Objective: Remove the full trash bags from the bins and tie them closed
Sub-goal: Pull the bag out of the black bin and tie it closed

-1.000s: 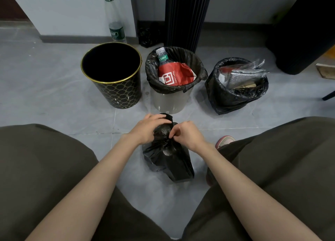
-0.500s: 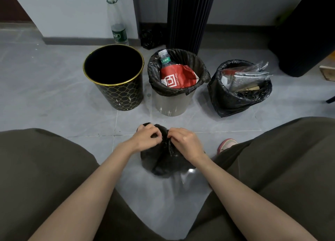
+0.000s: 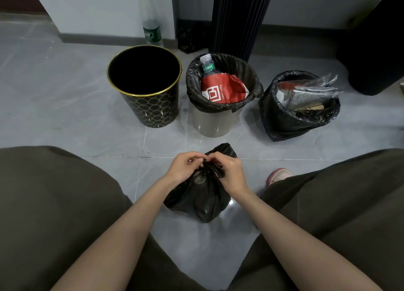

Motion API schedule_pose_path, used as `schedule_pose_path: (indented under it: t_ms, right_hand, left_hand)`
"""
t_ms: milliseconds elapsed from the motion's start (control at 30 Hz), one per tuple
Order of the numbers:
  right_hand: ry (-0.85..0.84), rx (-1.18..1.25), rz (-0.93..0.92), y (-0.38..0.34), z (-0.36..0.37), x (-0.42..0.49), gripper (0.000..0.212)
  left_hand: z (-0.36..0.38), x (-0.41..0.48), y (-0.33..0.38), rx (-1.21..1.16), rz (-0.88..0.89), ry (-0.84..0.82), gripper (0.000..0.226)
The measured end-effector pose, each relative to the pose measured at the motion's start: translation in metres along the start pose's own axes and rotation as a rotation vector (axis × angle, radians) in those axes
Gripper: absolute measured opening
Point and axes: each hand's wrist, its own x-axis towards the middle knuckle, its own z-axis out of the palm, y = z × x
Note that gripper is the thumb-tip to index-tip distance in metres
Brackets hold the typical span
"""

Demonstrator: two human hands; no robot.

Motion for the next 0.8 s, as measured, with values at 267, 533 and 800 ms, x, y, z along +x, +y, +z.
schedule_pose_path:
  t_ms: [267,533,800]
  right_hand:
    - [0.037,-0.001,0.019,0.003,-0.004,0.001,0.022]
    - [0.086,-0.043,0.036,-0.001,-0.006,0.004,0.018]
    - [0.047,0.352,0.590,-0.005,-0.016,0.009,0.016]
  left_hand:
    - [-0.009,0.008,-0.001,-0.034,-0.020,-0.032,0.015]
    - [-0.005,0.011,0.001,0.217,-0.059,-0.053,0.014]
    - [-0.008,0.009,0.002,0.552,-0.101,-0.083,0.014]
